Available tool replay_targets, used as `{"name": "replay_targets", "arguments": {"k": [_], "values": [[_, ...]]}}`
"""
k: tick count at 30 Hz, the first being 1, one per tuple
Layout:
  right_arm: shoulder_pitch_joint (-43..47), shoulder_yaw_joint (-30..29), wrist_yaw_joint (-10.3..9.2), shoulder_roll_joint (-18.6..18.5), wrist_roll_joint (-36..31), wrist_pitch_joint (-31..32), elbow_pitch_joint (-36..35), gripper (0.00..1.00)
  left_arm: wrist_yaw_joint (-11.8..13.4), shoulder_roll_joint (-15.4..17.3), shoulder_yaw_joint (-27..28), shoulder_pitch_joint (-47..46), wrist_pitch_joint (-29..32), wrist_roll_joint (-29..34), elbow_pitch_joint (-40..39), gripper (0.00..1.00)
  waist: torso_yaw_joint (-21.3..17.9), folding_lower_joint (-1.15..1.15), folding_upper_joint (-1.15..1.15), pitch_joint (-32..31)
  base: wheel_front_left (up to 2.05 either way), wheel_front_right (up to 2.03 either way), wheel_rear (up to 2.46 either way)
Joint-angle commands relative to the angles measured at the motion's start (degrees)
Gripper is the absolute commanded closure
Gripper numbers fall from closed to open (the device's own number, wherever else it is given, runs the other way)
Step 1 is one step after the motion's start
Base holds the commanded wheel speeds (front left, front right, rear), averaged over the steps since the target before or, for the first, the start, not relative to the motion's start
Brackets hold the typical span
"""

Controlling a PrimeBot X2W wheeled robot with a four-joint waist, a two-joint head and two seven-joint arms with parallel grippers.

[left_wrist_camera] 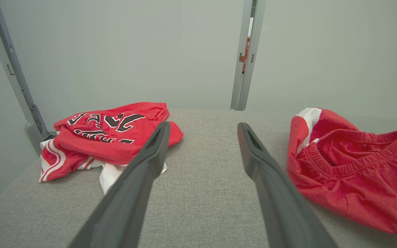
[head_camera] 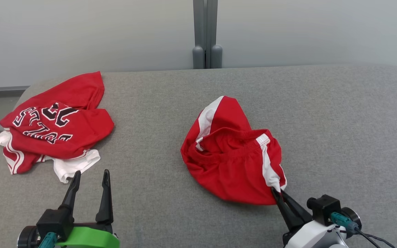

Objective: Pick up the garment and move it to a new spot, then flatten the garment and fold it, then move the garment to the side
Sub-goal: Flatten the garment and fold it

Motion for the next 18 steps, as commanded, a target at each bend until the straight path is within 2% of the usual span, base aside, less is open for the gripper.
{"name": "replay_targets", "arguments": {"k": [1,9,14,18], "values": [[0.39,-1.14,-0.10,0.32,-0.27,-0.18,-0.75,0.00,0.20,0.04,-0.05,0.62,-0.02,0.05,-0.12,0.00,-0.35,0.00,0.00,-0.04,0.00,0.00,0.00],[-0.44,-9.05,-0.10,2.13,-3.04,-0.18,-5.95,0.00,0.34,0.05,-0.18,0.80,-0.02,-0.14,-0.19,0.00,-0.88,0.00,0.00,-0.29,0.00,0.00,0.00],[1.08,-16.16,-0.10,4.68,-5.27,-0.18,-10.40,0.00,0.31,0.05,-0.17,0.78,-0.02,0.03,-0.38,0.00,-0.98,0.00,0.00,-0.23,0.00,0.00,0.00],[2.19,-19.71,-0.10,6.39,-6.87,-0.19,-13.11,0.00,0.27,0.04,-0.08,0.54,-0.02,0.28,-0.56,0.00,-1.33,0.00,0.00,0.10,0.00,0.00,0.00]]}}
